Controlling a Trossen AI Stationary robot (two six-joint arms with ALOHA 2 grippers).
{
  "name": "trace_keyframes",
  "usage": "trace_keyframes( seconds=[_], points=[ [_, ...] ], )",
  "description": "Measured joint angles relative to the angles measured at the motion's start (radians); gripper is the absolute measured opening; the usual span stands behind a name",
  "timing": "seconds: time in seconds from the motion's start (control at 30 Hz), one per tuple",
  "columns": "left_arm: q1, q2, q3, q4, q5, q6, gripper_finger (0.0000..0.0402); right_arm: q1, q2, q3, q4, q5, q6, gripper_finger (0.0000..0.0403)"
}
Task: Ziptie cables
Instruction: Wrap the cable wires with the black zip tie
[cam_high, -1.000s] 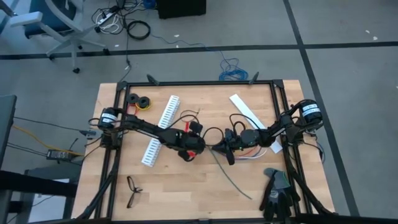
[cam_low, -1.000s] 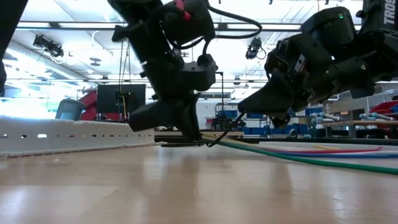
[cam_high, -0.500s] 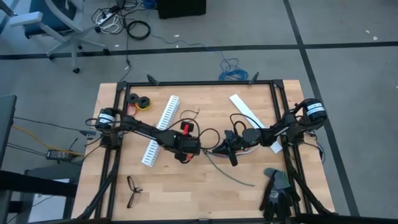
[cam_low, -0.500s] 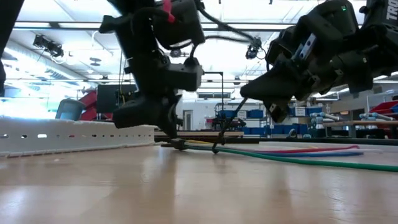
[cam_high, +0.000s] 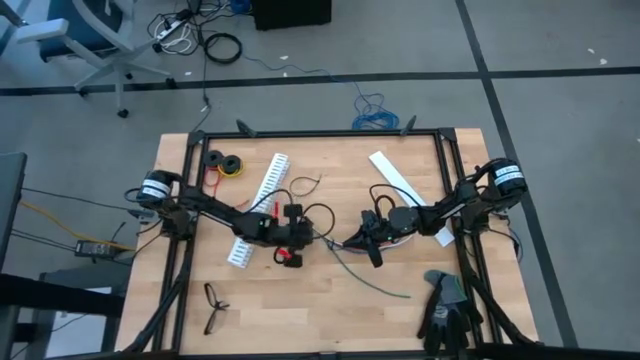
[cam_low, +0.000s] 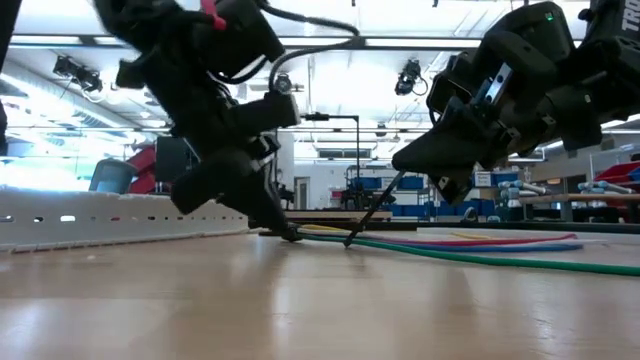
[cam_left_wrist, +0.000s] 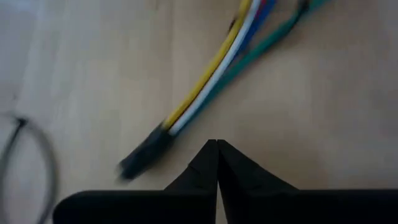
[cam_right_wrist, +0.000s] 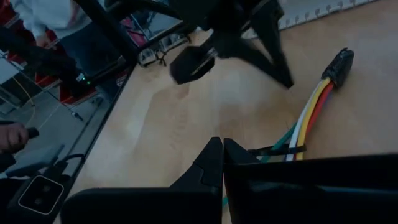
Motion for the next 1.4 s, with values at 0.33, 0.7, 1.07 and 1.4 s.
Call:
trace_keyframes(
  seconds=[0.33,0.7,1.07,1.4],
  points=[
    [0.001,-0.004,-0.128,0.481,0.002,-0.037,0.0036,-0.018,0.000,0.000,0.000,0.002,-0.011,0.0000],
    [0.002,-0.004,-0.208,0.785,0.004,-0.102,0.0066,-0.046,0.000,0.000,0.000,0.069,-0.046,0.0000],
    [0.003,-0.004,-0.490,1.359,0.009,-0.333,0.0070,-0.054,0.001,0.087,-0.018,0.072,-0.161,0.0000],
    [0.003,-0.003,-0.379,1.127,0.126,-0.314,0.0070,-0.066,0.002,0.138,-0.105,0.072,-0.177,0.0000]
  ],
)
